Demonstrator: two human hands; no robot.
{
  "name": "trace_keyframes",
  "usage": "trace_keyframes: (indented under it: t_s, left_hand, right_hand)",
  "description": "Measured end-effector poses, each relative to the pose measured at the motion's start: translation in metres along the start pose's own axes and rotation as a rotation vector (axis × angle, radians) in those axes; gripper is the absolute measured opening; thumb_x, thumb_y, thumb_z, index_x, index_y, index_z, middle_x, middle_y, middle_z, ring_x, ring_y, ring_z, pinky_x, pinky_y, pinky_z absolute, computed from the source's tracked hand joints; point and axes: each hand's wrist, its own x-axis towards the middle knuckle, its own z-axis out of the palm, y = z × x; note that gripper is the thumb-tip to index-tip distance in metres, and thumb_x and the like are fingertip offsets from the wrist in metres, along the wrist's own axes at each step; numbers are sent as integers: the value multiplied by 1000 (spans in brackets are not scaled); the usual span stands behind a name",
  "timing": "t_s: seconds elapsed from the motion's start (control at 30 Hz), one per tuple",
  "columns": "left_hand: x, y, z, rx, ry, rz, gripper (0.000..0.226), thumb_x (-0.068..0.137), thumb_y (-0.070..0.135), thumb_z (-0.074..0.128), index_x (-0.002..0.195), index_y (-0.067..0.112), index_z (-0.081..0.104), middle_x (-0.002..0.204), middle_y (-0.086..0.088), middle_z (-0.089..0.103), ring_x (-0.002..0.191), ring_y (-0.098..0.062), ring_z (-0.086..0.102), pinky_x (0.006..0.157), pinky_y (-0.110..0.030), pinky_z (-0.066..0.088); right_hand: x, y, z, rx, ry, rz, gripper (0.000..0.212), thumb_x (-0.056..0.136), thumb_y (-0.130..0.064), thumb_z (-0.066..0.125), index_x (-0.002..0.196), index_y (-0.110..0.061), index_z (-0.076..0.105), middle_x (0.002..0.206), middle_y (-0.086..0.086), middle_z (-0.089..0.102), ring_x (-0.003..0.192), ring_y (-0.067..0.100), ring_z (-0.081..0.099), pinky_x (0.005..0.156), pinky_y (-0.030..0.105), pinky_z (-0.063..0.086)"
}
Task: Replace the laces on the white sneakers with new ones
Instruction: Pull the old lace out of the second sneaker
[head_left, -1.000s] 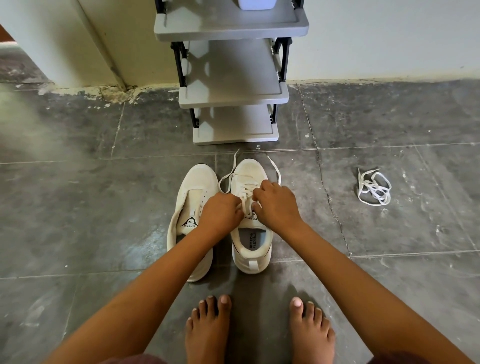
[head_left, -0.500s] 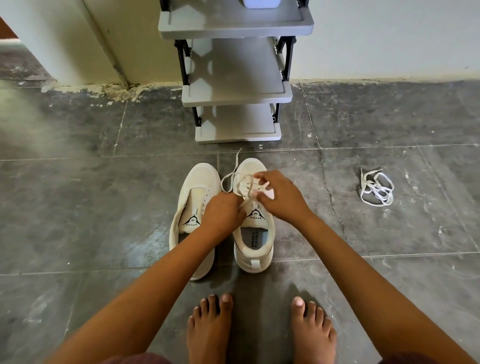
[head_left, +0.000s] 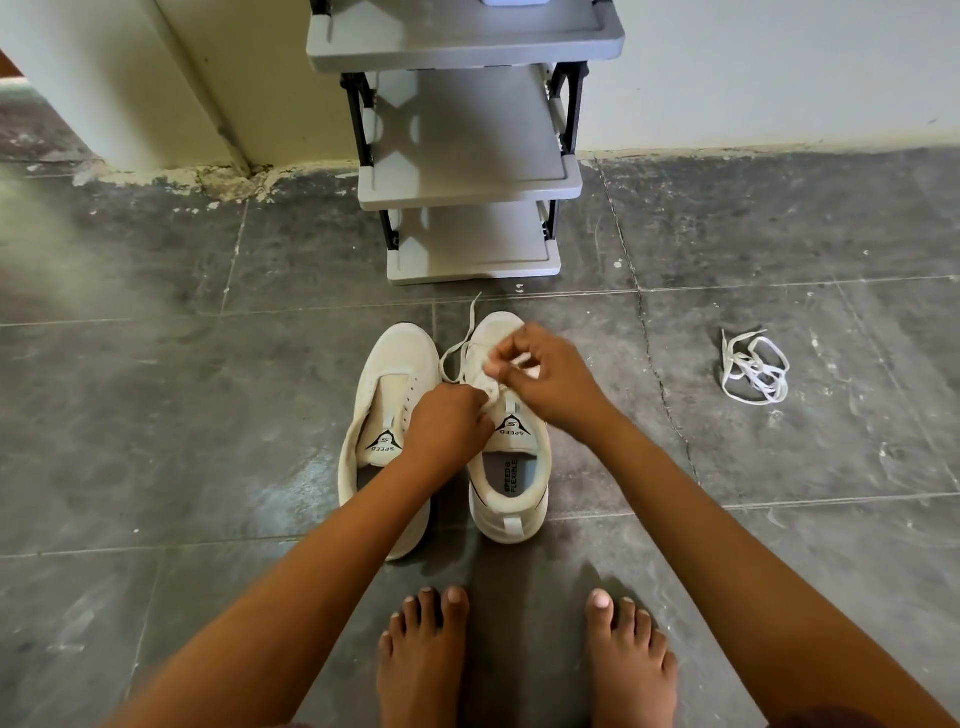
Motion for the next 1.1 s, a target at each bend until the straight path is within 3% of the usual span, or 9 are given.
trace_keyframes:
  t_s: [0.1,0.17,0.33,0.57,0.63,0.77,0.87,0.93,1.1]
  left_hand:
    - [0,0,0,-5,-4,6,19,87,20,53,75,6,54,83,-17,62,82,-32,56,66,-34,37]
    - [0,-2,0,-19,-1,4,18,88,20,53,74,8,51,85,-17,62,83,-32,56,66,-34,37]
    - [-1,-7,7,-68,31,12,26,88,25,56,105,7,64,106,-10,60,97,-27,56,75,-33,41]
    - [-1,-13,10,-193,20,-13,45,88,31,60,131,16,56,120,-6,64,106,-22,59,89,-30,43]
    - [-2,-10,11,-166,22,-5,38,90,28,55,125,14,60,111,-10,67,100,-26,60,85,-34,45]
    - [-2,-5,12,-72,5,15,31,91,24,50,114,7,62,98,-15,66,94,-32,59,78,-42,46]
    - [-2,-4,12,-50,2,12,33,92,25,50,119,9,61,99,-15,67,94,-31,59,80,-41,48]
    - [-2,-4,10,-49,-7,11,33,92,25,50,119,8,61,99,-15,67,94,-31,59,80,-41,48]
    - [-3,-3,9,-25,-21,40,28,92,26,49,108,8,63,96,-15,66,92,-31,59,74,-39,45]
  right_hand:
    - [8,-11,-13,84,86,-42,9,82,-16,71,78,-23,65,82,-16,54,72,-9,54,71,12,44]
    - [9,-3,-15,-75,70,13,7,84,-21,69,90,-18,68,91,-10,55,81,-5,54,78,21,47]
    - [-15,37,4,-623,-285,93,55,84,-34,63,135,-22,46,134,4,41,123,22,41,91,36,42]
    - [-10,37,15,-827,-77,-64,25,93,-27,50,111,-14,61,116,4,49,106,21,50,67,31,40]
    - [-6,34,17,-764,-52,-4,20,91,-23,51,103,-13,63,113,3,52,104,21,52,68,31,39]
    - [11,18,0,-132,65,179,10,87,-19,63,86,-10,67,101,5,62,89,16,58,79,31,46]
    - [11,9,-2,49,138,113,6,86,-15,65,80,-15,63,97,5,63,75,2,54,69,10,41]
    - [8,14,0,41,128,121,5,86,-17,64,82,-16,63,100,4,63,76,3,54,67,5,39]
    - [-6,38,5,-555,-204,147,36,82,-33,63,116,-22,60,123,2,47,115,19,47,86,35,45]
